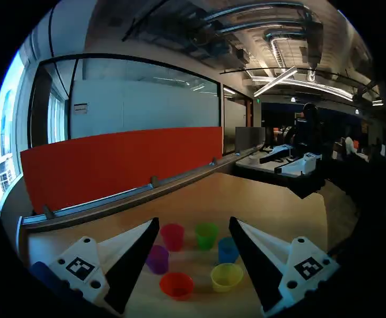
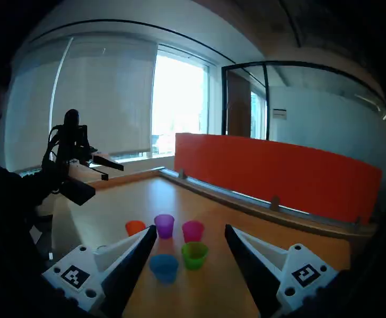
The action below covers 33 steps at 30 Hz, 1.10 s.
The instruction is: Pour water
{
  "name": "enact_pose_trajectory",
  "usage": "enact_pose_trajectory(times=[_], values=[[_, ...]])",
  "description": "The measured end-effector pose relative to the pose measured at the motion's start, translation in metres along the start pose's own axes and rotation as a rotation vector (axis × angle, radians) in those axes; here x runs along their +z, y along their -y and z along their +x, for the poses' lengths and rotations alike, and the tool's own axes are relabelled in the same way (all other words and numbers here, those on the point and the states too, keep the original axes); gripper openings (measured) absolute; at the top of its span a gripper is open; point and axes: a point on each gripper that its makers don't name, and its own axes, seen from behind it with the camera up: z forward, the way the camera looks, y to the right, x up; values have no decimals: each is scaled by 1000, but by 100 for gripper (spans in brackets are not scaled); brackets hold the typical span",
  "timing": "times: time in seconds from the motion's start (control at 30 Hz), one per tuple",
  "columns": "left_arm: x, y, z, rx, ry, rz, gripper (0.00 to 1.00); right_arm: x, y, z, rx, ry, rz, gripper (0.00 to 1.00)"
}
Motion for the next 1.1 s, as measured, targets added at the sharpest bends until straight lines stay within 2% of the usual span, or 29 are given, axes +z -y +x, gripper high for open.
enact_pose_trajectory(times=[0.3, 0.53, 0.87, 1.1], values=[[5, 5, -8, 14, 29, 9, 98, 9, 4, -20, -14, 50, 31, 100], [10, 4, -19, 30, 52, 8, 98, 20, 11, -39, -13, 90, 64, 100], [17, 3, -31, 53, 82, -4, 98, 38, 27, -83, -68, 178, 109, 100], [25, 0, -46, 65, 123, -23, 98, 51, 36, -108, -51, 221, 139, 100]])
